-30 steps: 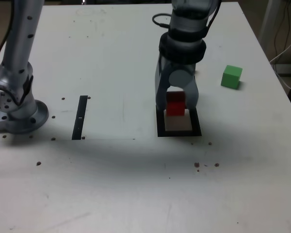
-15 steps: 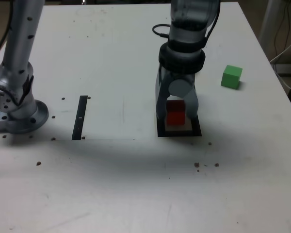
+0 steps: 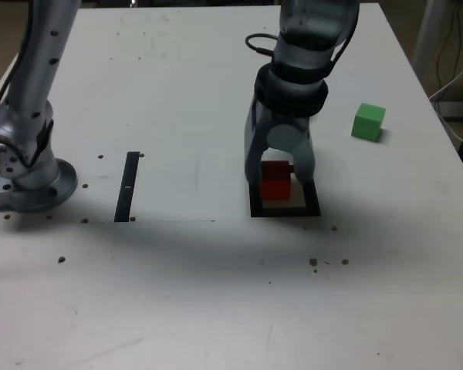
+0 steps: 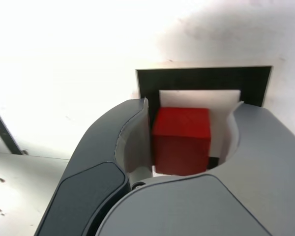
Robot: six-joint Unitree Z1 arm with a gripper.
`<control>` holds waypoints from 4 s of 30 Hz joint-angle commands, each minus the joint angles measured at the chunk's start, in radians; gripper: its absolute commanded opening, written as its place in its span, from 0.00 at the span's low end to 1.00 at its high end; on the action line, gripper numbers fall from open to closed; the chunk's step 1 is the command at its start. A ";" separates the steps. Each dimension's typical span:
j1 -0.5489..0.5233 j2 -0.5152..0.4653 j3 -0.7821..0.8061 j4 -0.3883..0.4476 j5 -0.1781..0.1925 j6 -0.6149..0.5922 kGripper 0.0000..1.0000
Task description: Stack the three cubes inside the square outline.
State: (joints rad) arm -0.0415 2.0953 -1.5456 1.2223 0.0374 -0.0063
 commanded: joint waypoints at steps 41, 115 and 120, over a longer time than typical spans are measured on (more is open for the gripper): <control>0.334 0.101 -0.265 0.091 0.190 0.789 0.98; 0.206 0.037 -0.345 0.241 0.177 0.548 0.12; 0.121 0.000 -0.292 0.270 0.149 0.439 0.12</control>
State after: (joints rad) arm 0.1018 2.1021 -1.8545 1.4914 0.2016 0.4575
